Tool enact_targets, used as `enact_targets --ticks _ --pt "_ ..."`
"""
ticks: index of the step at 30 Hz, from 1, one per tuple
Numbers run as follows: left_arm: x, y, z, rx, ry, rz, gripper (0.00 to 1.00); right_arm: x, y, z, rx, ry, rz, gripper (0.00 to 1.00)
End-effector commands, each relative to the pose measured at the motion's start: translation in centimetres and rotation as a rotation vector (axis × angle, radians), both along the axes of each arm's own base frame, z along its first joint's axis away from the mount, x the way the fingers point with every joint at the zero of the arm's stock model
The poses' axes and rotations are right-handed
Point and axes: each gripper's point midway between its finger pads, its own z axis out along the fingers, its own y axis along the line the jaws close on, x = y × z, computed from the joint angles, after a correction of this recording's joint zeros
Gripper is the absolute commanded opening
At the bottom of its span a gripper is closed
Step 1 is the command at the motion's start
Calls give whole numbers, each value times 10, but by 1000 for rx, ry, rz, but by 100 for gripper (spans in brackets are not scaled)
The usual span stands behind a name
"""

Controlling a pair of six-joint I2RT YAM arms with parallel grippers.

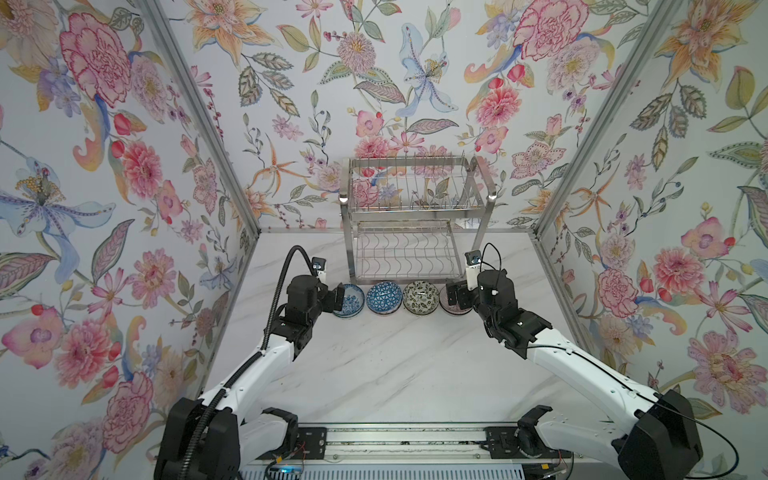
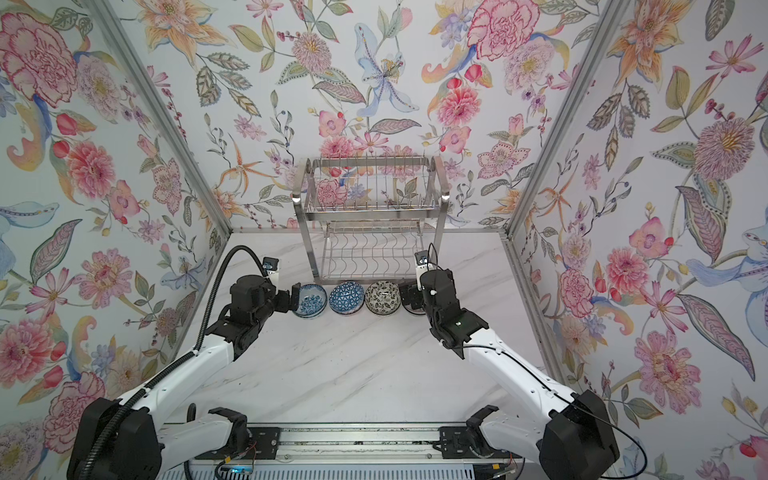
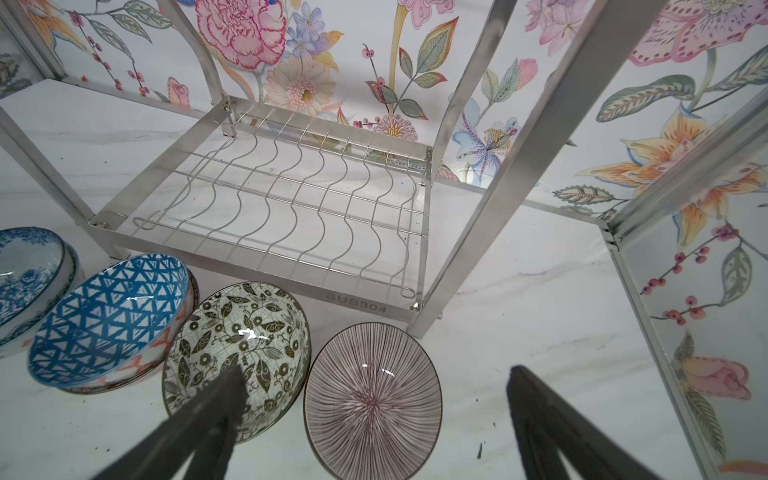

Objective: Load the bowls into the dish rack
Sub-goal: 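Move both grippers forward toward the row of bowls in front of the rack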

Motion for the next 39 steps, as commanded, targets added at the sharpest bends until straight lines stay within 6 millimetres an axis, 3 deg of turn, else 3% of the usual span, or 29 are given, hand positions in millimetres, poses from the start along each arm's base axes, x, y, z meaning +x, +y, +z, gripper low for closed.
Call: enact_targets --ticks 1,7,13,17,24,33,39 --pt "-5 -6 -9 -30 25 -17 99 -4 -2 9 10 31 -16 99" --pt "-3 -10 -19 -27 51 -35 99 -2 4 4 -4 81 -1 99" --pt "5 -17 -42 -48 93 -49 99 3 11 -22 -74 132 36 99" --pt "9 -20 -45 -56 100 -52 99 4 12 -31 -95 139 54 99" --pt "13 -18 -53 -18 131 -45 99 16 10 -38 -12 167 81 99" --pt "14 -12 -57 0 146 -18 99 28 10 -35 32 174 131 99" --pt "11 -8 -61 15 172 -13 99 34 11 -10 55 112 171 99"
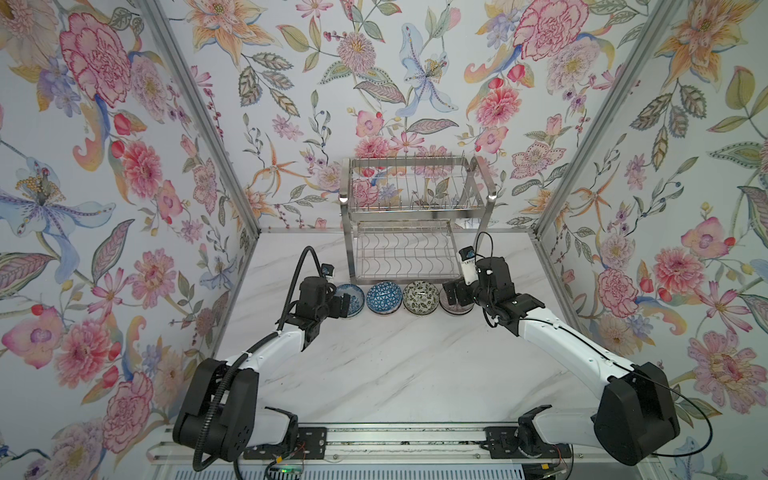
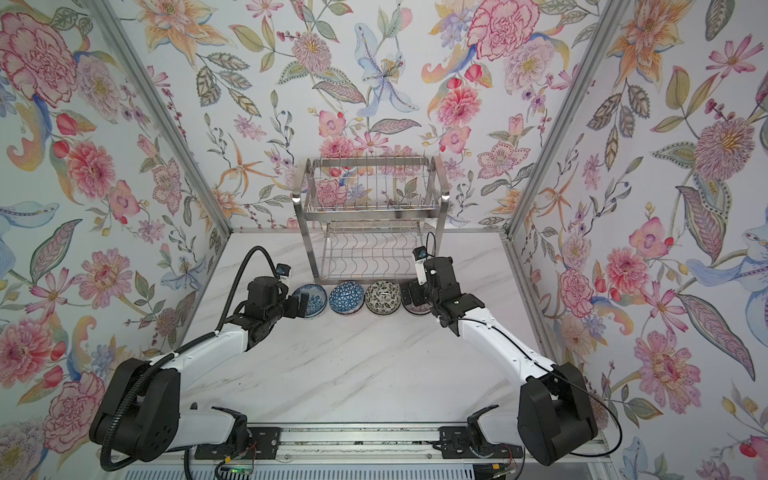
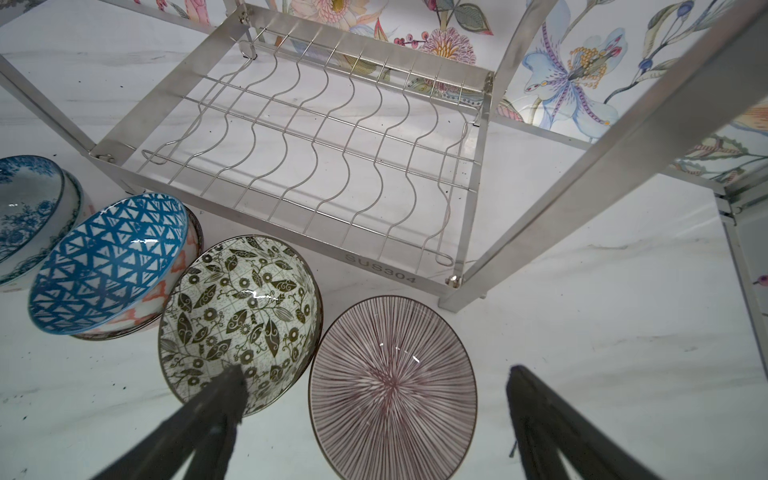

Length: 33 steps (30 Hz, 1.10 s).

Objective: Load the bowls into the dish rack
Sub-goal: 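Move both grippers forward toward the row of bowls in front of the rack, then close the left gripper on the blue floral bowl rim while the right gripper shifts outward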

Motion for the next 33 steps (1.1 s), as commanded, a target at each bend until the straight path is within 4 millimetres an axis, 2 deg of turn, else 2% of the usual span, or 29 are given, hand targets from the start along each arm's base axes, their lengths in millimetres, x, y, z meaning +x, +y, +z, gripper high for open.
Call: enact_targets --ticks 1,9,14,18,20,27,29,33 --pt "2 4 4 16 4 14 99 8 6 38 67 -96 49 99" --pt "0 4 5 4 21 14 99 -11 18 91 77 -191 96 99" --pt "-2 7 8 8 23 25 99 -30 -3 109 4 -167 33 99" --pt "-2 12 8 1 16 37 99 -47 -21 111 -62 -137 1 99" --pt "-2 13 6 -6 22 40 99 -54 -24 116 -68 -122 2 99" --pt "-2 13 6 -23 20 36 99 -65 -29 161 -116 -148 13 99" --pt "-2 12 4 -38 18 34 99 -61 -32 162 -123 -151 5 99" --pt "-4 13 -6 -36 44 34 99 -57 -27 151 -114 -114 24 99"
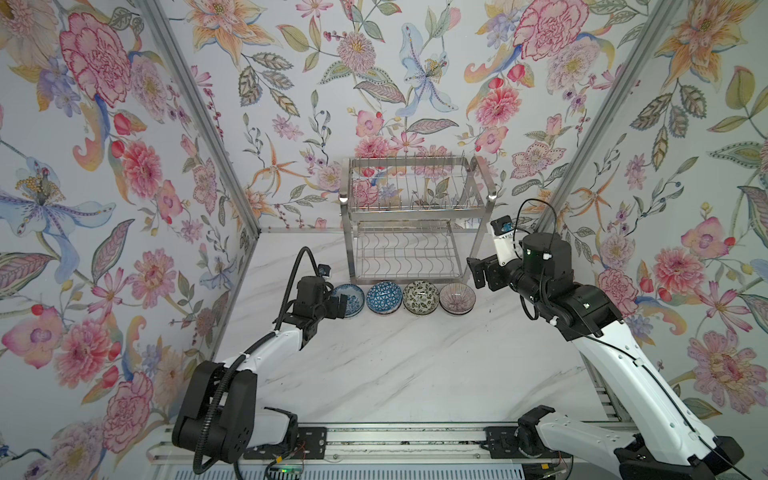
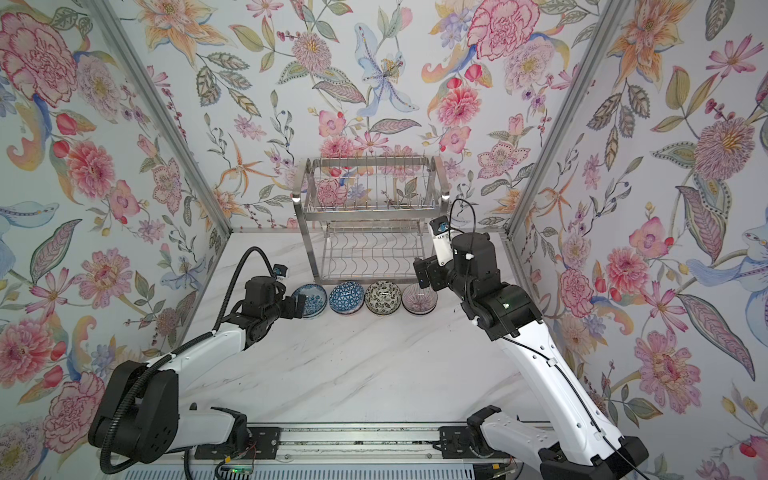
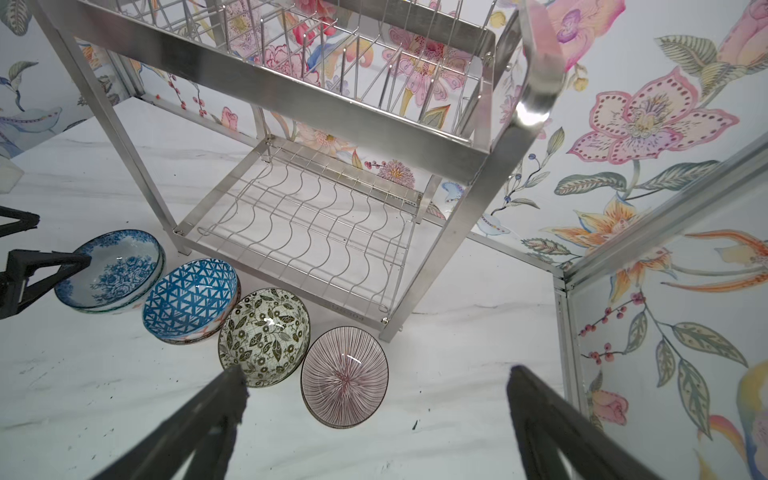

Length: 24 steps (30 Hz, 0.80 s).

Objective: Load the bowls into the dish rack
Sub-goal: 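Close the left gripper on the blue floral bowl rim while the right gripper shifts outward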

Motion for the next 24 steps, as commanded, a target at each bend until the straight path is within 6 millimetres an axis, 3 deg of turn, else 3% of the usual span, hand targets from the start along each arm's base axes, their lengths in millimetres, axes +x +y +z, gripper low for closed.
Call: enact_targets --ticks 1,5,11,14,24 --pt "-2 2 -4 -14 15 6 99 -1 3 -19 -42 72 23 99" --pt "-1 4 -2 -25 17 11 99 -6 -1 -3 -14 41 28 99" --pt "1 3 -18 -60 75 8 99 4 -7 -31 52 103 -1 99" --pt "2 0 -26 -65 97 -3 99 4 -5 -32 65 108 9 99" --pt "12 0 -25 -72 102 2 67 3 -5 -33 67 108 12 99"
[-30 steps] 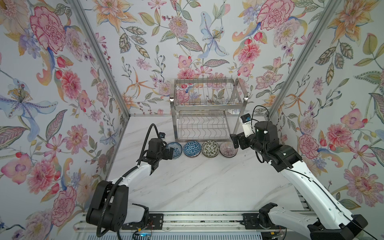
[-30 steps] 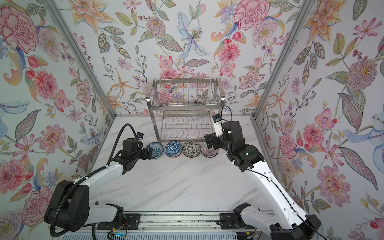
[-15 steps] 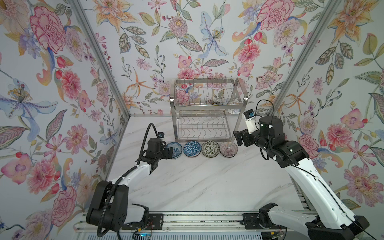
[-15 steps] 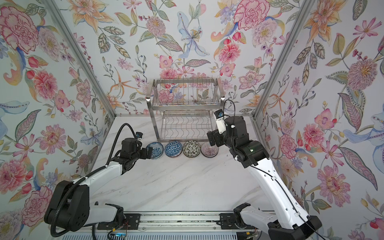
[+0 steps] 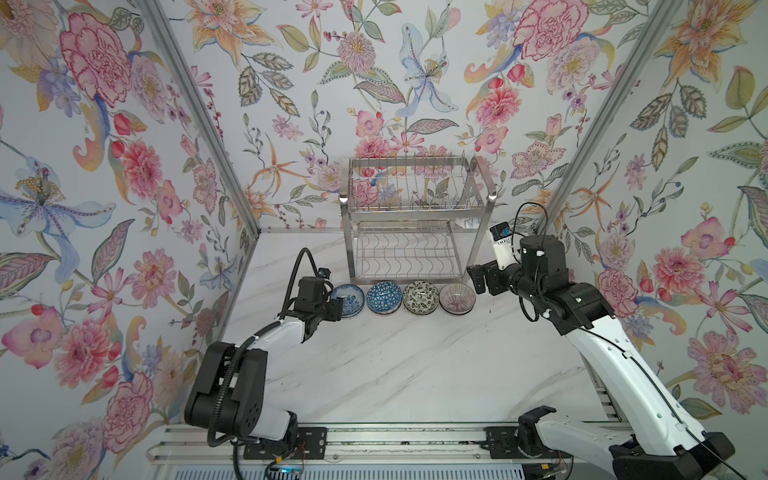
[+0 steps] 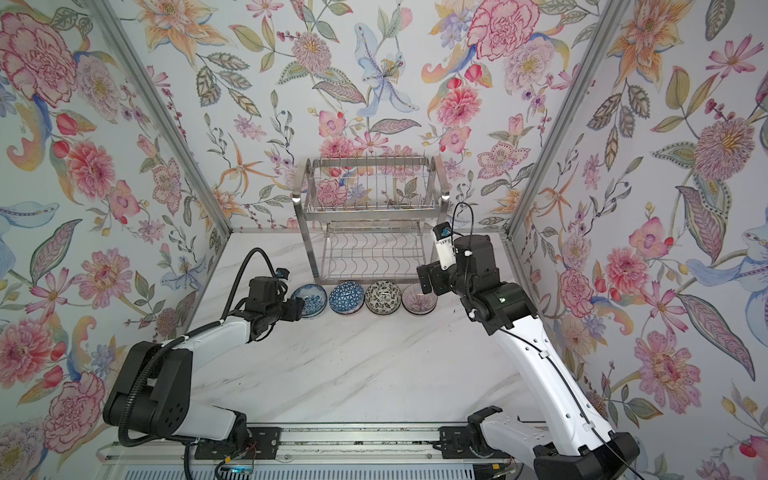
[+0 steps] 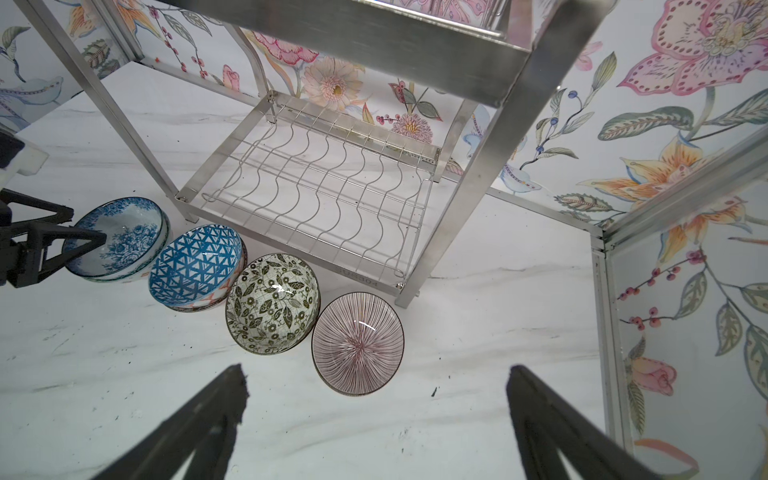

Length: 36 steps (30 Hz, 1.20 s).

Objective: Load the bowls into the dish rack
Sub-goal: 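Close the left gripper on the blue floral bowl rim while the right gripper shifts outward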

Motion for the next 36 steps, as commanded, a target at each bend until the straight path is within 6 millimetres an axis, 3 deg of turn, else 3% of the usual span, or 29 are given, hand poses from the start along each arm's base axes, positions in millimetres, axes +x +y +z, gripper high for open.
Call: enact_targets --ticks 1,12,20,25,33,36 --pt "10 1 12 -15 -27 10 65 -1 1 3 27 -11 1 99" --pt "16 0 9 -25 -21 7 22 -1 3 1 28 -3 4 99" --pt "16 1 10 -23 -20 11 14 -3 4 1 26 -5 9 99" --pt "16 2 12 -20 -21 12 2 -3 4 1 25 -7 9 99" --pt "19 1 27 -32 -58 17 0 -4 5 1 21 -8 15 99" --pt "20 0 25 -31 -52 11 24 -4 5 1 20 -9 14 99"
